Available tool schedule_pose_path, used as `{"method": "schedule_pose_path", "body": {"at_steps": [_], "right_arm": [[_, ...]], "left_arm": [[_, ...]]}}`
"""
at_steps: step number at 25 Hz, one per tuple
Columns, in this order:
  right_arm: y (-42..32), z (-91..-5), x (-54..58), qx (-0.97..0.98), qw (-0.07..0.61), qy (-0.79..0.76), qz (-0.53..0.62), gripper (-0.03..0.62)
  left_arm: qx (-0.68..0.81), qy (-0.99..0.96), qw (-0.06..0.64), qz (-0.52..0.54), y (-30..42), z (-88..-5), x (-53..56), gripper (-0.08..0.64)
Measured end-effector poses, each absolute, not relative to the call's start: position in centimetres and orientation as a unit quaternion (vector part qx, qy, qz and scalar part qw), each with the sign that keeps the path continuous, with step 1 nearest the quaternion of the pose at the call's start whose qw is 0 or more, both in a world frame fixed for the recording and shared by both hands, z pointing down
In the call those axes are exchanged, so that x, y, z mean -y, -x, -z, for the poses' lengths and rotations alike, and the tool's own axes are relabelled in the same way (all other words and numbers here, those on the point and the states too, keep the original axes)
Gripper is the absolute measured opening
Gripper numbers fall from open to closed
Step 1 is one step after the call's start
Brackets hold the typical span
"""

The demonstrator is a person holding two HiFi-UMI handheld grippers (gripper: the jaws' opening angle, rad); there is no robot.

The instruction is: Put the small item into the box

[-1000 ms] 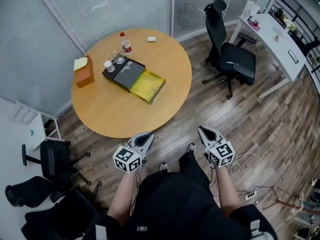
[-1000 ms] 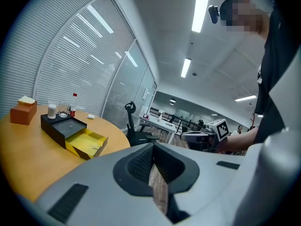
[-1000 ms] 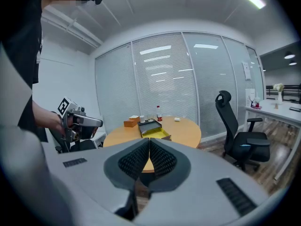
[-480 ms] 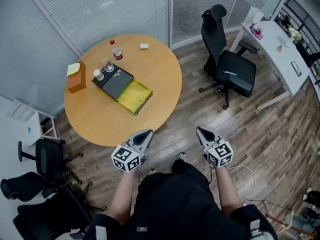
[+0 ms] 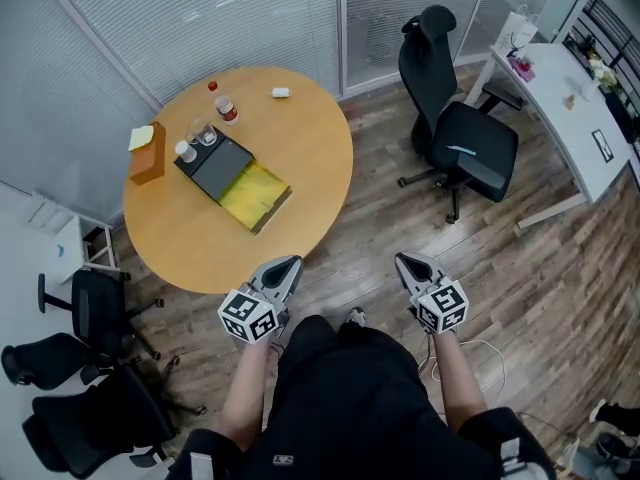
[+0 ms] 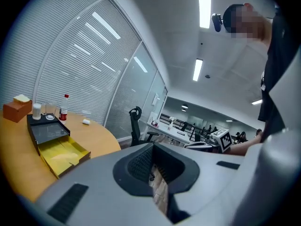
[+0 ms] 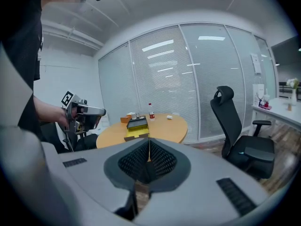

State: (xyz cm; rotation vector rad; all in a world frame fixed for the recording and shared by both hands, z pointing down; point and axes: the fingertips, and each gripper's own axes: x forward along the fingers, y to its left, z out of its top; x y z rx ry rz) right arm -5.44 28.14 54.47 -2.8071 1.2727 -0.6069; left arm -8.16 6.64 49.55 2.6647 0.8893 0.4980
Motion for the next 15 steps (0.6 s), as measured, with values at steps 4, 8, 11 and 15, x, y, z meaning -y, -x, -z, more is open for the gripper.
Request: {"method": "schedule_pose_path", "body": {"at_steps": [4,8,11,15], "right_arm": [[4.5,-54.5,-29.0,-0.405,0.005,0.894,0.193,0.005],[3.0,-55.1,-29.8,-0.404,0.002,0.892,0.202,0.005],[1.3,-55.5,-30.1,-0.400,0.001,0.893,0.205,0.005],[-2.4,-56.4,-30.9,-0.389,0.000,0.896,0.212,0.005]], "left_arm": [[-0.309,-0.922,0.145,-0.184,7.1,-50.3,-7.7,0.006],[-0.318,-0.919,0.143,-0.185,5.0,-50.7,-9.0,0.006],[-0.324,-0.916,0.142,-0.190,2.9,-51.5,-9.5,0.006],[-0.330,-0.911,0.145,-0.199,-1.1,-52.8,-9.9,0.006]]}}
